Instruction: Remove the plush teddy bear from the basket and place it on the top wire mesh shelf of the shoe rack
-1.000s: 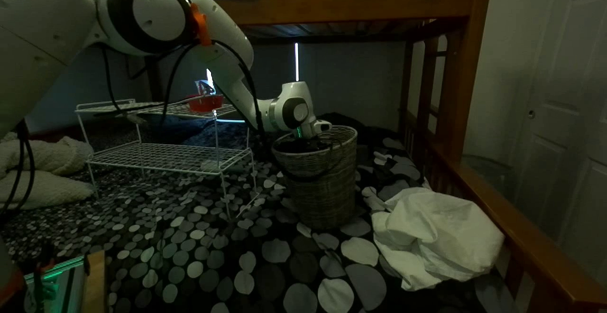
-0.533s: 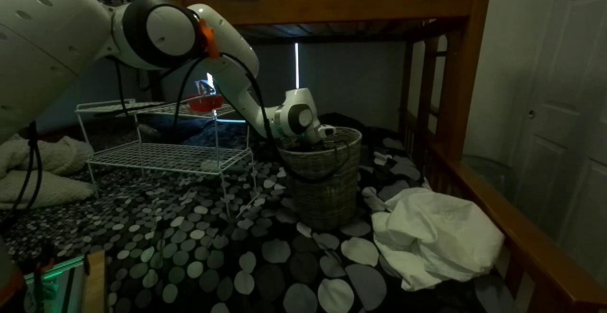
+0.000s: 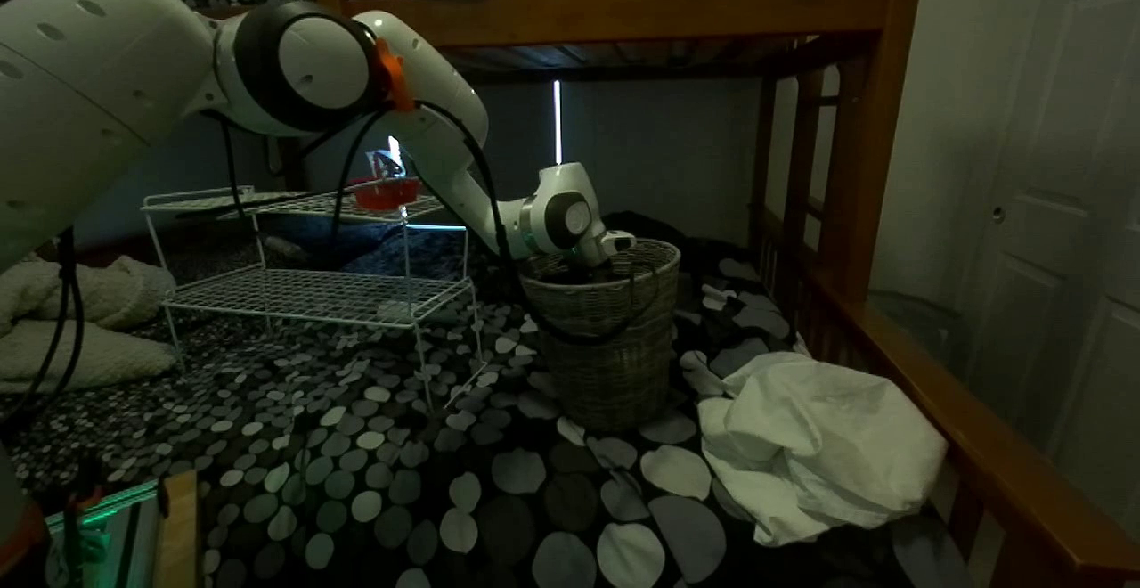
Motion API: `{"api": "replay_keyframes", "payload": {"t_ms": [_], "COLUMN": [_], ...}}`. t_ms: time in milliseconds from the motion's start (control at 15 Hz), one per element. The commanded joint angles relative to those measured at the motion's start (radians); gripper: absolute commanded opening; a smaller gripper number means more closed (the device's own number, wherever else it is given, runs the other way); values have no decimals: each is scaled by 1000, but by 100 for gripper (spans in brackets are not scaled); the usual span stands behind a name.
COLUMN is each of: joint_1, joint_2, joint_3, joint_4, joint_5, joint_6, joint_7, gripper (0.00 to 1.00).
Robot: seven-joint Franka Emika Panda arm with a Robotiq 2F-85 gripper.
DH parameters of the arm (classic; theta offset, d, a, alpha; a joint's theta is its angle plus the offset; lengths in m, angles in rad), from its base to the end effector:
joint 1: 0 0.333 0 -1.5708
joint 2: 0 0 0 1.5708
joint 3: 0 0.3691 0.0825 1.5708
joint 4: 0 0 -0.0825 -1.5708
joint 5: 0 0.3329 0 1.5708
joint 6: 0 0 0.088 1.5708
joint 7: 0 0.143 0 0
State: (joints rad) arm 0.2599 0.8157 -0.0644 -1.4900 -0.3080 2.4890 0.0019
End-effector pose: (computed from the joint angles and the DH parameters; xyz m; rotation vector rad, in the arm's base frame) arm 0.7257 0.1494 0.2410 2.8206 0.6410 0.2973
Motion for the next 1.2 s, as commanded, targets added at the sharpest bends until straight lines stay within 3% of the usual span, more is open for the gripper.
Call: {"api": "replay_keyframes", "payload": {"t_ms": [0, 267, 533, 733, 933, 1133], "joint_1": [4, -43, -134, -244, -376, -439], "joint_2": [5, -133, -316, -452, -580, -725], "joint_3": [-14, 33, 114, 230, 384, 442], "joint_4": [-15, -128, -279, -368, -403, -432], "joint_5": [-23, 32, 126, 271, 508, 673], "joint_6": [22, 59, 256, 327, 289, 230], "joint_7": [37, 14, -45, -166, -313, -417], "gripper": [1, 1, 1, 1, 1, 1]}}
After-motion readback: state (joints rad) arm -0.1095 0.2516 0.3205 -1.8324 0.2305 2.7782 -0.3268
